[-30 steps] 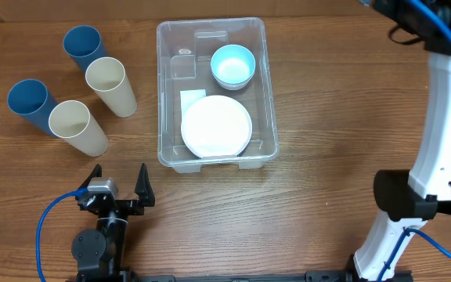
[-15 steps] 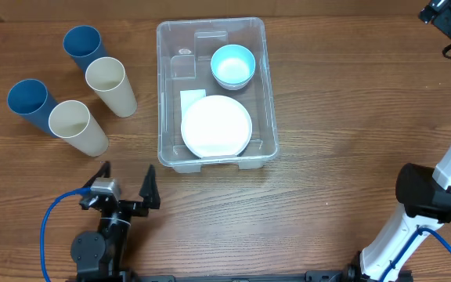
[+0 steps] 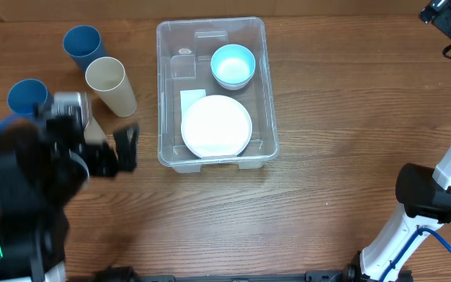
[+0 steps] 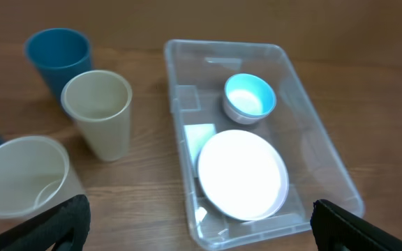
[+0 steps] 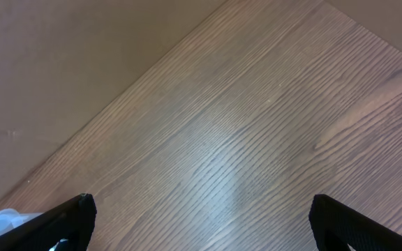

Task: Pack container
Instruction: 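Reach the left gripper to the beige cup and grasp it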

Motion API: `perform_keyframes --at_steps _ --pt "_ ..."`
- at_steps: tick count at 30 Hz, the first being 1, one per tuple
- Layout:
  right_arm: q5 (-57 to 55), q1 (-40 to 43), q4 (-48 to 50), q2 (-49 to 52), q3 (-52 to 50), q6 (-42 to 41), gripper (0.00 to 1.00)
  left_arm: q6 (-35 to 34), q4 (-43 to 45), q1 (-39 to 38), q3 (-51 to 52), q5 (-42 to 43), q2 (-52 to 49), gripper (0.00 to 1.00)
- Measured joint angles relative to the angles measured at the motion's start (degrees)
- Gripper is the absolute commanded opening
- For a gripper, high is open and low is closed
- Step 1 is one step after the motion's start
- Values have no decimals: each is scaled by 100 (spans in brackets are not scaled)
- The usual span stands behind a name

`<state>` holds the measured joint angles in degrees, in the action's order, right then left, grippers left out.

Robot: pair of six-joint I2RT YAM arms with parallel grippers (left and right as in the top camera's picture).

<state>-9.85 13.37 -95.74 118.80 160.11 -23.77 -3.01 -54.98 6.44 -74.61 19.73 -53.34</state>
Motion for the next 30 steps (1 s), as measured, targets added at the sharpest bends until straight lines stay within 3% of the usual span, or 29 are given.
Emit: perform_keyframes --at_steps 7,12,19,25,27,30 --pt "-2 0 -4 0 0 0 100 114 -2 0 -389 424 -1613 100" --pt "0 0 -2 0 0 2 100 -549 -205 0 -391 -671 -2505 100" --pt "0 0 -2 0 0 2 100 -612 -28 0 -391 -1917 -3049 99" --pt "0 -2 -4 0 0 0 100 -616 323 4 -400 -2629 -3285 88" --pt "0 0 -2 0 0 0 100 -625 350 4 -409 -2671 -3578 77" --pt "-2 0 0 0 0 -2 100 -629 278 4 -409 -2708 -3923 69"
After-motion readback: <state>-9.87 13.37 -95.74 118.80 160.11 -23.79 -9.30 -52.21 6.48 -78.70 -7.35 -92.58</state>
